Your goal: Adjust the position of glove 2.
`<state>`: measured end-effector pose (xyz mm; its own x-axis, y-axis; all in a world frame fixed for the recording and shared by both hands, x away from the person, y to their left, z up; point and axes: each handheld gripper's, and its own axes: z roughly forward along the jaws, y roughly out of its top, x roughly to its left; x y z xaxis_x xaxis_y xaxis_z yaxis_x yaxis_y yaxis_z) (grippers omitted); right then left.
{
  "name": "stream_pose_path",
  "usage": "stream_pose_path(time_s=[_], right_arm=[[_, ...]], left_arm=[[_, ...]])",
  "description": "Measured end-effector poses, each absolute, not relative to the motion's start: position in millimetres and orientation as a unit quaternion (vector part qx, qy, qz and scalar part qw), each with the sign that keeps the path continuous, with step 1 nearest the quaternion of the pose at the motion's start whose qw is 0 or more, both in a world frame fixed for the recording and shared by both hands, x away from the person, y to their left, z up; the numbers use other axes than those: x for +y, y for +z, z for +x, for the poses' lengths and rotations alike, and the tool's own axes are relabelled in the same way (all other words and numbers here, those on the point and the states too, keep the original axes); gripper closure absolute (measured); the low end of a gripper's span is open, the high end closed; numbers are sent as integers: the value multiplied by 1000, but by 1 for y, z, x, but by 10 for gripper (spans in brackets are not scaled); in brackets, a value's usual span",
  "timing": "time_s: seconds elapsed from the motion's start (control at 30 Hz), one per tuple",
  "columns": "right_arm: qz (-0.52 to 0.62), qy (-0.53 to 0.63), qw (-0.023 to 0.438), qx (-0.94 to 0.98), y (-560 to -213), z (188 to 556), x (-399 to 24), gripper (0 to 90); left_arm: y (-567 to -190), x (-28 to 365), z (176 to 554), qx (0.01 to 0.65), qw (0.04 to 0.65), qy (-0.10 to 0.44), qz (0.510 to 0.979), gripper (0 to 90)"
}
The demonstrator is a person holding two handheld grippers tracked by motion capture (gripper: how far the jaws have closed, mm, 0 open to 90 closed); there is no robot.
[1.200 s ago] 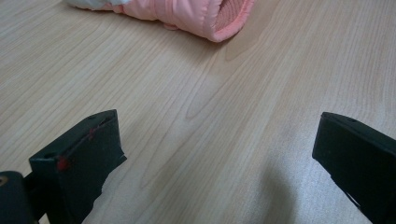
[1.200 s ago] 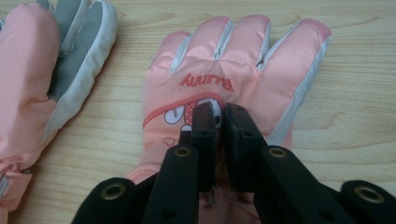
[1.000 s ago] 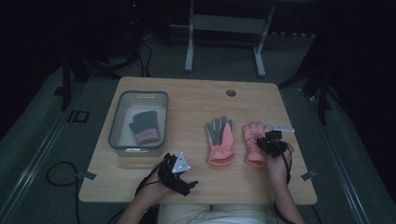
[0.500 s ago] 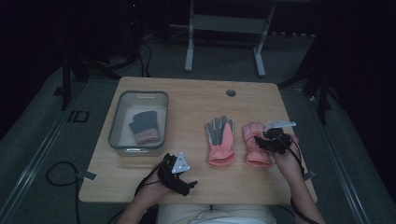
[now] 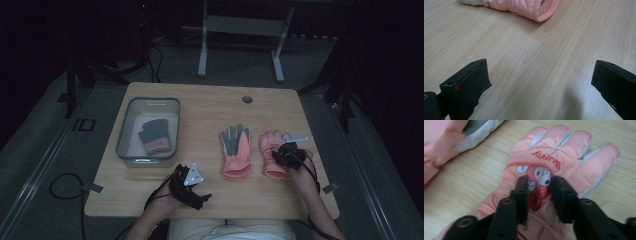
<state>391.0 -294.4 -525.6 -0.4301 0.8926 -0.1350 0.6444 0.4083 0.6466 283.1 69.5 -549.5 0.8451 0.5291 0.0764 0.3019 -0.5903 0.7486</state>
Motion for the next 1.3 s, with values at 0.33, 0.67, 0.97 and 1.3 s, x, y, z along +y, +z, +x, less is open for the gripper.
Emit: stream_pose_path(time_s=[0.33, 0.67, 0.97, 1.3], right_arm=[[518, 282, 242, 770, -514, 391, -294, 868], [517, 324, 274, 744, -450, 385, -276, 873], [496, 361, 275, 740, -407, 376, -226, 875], [495, 366, 251, 747, -427, 368, -176, 874]], left_arm=[[-550, 69, 283, 233, 385, 147, 881, 11], [-549, 69, 283, 233, 385, 148, 881, 11], [-548, 70, 283, 233, 385, 151, 880, 11], [-548, 69, 283, 231, 387, 153, 879, 11]])
